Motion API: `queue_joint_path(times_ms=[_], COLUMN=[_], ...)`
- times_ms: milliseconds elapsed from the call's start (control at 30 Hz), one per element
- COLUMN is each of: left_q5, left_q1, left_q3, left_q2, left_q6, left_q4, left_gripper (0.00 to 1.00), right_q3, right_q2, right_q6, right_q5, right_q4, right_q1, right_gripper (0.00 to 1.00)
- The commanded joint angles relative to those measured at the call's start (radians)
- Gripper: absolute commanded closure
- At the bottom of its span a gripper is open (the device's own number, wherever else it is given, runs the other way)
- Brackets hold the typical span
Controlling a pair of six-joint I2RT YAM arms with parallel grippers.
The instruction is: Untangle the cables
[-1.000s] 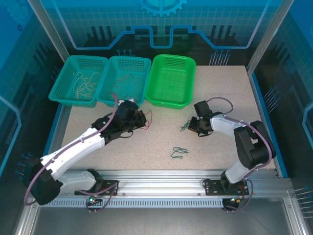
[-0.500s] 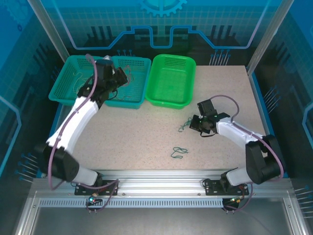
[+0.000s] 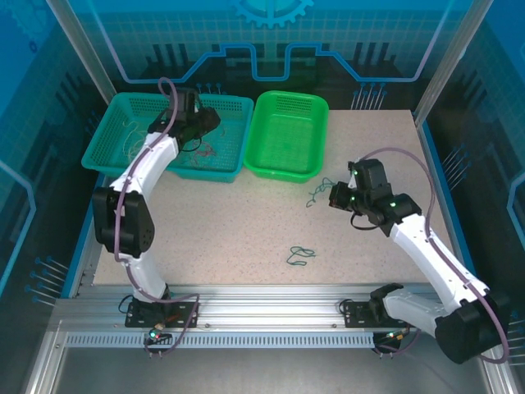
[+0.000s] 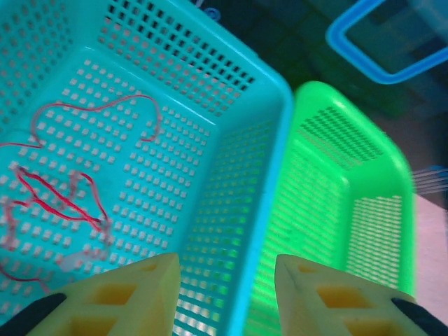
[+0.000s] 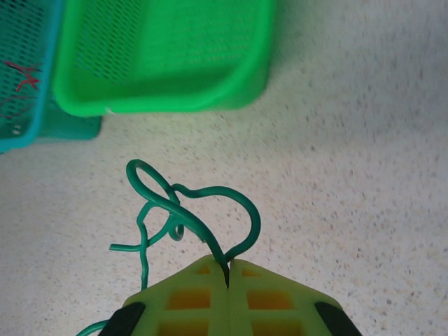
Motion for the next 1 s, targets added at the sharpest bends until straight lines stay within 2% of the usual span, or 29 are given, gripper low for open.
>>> queue_joint_path(times_ms=[0,200,400,567,700,833,933,967], left_q5=[0.153,0.261,0.228,0.213,0.187,0.143,0.118,0.108], left_q1=[-0.022,-0.13,-0.289,-0.404,-0.455,-0.5,-0.53,-0.537], left_q3=[-0.035,-0.191,-0.298,-0.359,-0.38,-0.398,-0.413,-0.419], left_q2=[-0.126,-0.343,-0.541,-0.672,-0.737,-0.775,-0.791,-0.795], left_q6=[-0.08,-0.093,0.015,0.026,0.021,0.0,-0.008,-0.01], left_q4=[0.05,0.06,-0.057,-0.112,-0.157,-0.193,-0.205,-0.206], left_gripper=[0.6,0.59,0.58,0.54,0.48,0.42,0.35,0.34], right_q3=[0.102,0.336,0.573,0.788,0.955,1.166,1.322,1.374], right_q2=[0.015,0.208,0.478,0.74,0.937,1.132,1.234,1.248], right_q6=[-0.082,-0.145,-0.167,-0.17,-0.178,-0.185,-0.194,-0.201], right_q5=[-0.018,-0.055,-0.08,-0.104,-0.088,-0.085,-0.084,-0.084], right_q4=[-0.04,-0.018,0.017,0.028,0.001,-0.091,-0.172,-0.201], right_q1=[0.016,0.021,0.021,0.024,0.029,0.032,0.032,0.032], right_gripper=[1.0,1.0,1.0,1.0,1.0,0.89,0.68,0.64])
